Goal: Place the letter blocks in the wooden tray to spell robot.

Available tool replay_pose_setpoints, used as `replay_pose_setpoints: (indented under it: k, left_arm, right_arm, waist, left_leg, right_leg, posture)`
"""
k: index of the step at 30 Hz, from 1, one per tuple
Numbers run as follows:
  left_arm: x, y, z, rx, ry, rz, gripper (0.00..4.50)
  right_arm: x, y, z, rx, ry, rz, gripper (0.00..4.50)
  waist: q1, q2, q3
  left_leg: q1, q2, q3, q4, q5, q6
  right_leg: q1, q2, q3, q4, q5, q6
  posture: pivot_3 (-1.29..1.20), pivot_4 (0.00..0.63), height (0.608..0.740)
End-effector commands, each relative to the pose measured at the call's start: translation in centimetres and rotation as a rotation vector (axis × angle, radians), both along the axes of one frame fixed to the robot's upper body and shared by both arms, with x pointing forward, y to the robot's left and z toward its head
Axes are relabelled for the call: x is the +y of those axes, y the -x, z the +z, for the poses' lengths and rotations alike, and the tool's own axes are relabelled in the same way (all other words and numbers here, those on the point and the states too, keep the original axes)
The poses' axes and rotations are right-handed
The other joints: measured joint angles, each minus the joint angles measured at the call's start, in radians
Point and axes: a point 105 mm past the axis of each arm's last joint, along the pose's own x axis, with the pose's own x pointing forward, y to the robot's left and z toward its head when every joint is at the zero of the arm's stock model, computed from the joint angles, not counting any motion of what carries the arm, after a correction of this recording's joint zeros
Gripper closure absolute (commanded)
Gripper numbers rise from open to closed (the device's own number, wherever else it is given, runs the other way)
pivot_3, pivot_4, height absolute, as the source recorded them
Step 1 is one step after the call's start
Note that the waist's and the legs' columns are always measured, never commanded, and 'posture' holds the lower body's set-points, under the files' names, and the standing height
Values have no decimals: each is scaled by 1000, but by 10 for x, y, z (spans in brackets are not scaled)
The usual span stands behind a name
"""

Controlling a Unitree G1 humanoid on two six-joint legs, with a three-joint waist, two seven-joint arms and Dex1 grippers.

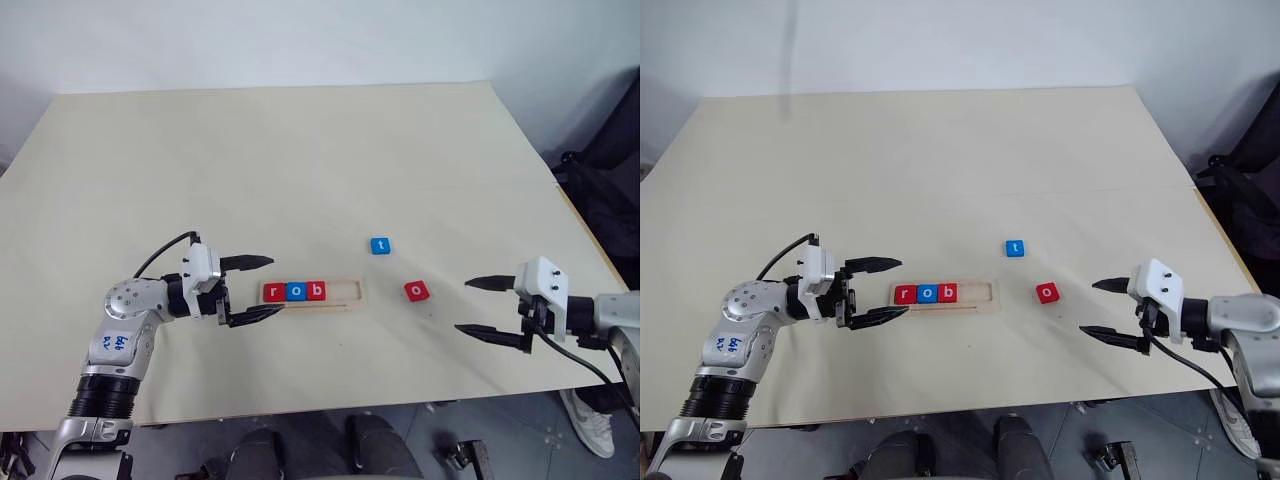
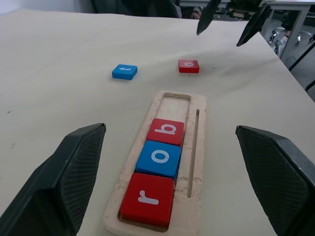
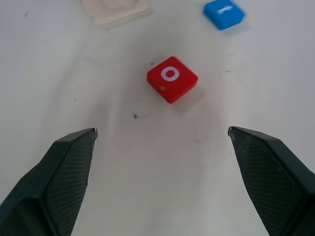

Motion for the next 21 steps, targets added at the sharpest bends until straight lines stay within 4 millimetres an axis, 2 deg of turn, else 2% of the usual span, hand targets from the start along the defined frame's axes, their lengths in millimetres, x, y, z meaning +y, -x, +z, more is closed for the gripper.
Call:
replay_pose_setpoints:
  k: [1, 8, 11, 18, 19, 21]
  left_arm:
    - [-4, 5, 11, -43, 3, -31, 0]
    - [-8, 10, 11, -38, 1, -50, 0]
    - [-8, 10, 12, -39, 3, -42, 0]
    - [-6, 12, 13, -41, 5, -25, 0]
    - [-6, 12, 13, -41, 5, -24, 0]
    - [-6, 12, 13, -42, 5, -22, 0]
  right_arm:
    - [9, -14, 2, -8, 75, 90, 37]
    - [37, -37, -9, 21, 117, 218, 37]
    - [41, -39, -16, 41, 137, 251, 604]
    - [43, -43, -15, 31, 155, 276, 2916]
    - [44, -44, -12, 24, 154, 278, 3053]
    - [48, -43, -6, 16, 146, 289, 3053]
  waist:
    - [-1, 1, 1]
    - [1, 3, 2]
    - [1, 3, 2]
    - [-3, 3, 2]
    - [-3, 3, 2]
    - [-3, 3, 2]
  left_leg:
    - [0, 0, 0, 0, 0, 0]
    - [0, 1, 2, 0, 0, 0]
    - [0, 1, 3, 1, 0, 0]
    - [1, 1, 3, 1, 0, -1]
    - [1, 1, 3, 1, 0, -1]
    - [1, 1, 3, 1, 0, -1]
  right_leg:
    - [0, 0, 0, 0, 0, 0]
    - [-1, -1, 0, 1, 0, 0]
    - [-1, -1, 0, 2, 0, 0]
    - [-1, -1, 0, 4, 0, -1]
    - [-1, -1, 0, 4, 0, -1]
    - [-1, -1, 0, 4, 0, -1]
  posture:
    - [0, 150, 740]
    - [0, 150, 740]
    - [0, 150, 740]
    - [0, 150, 740]
    - [0, 150, 740]
    - [0, 150, 740]
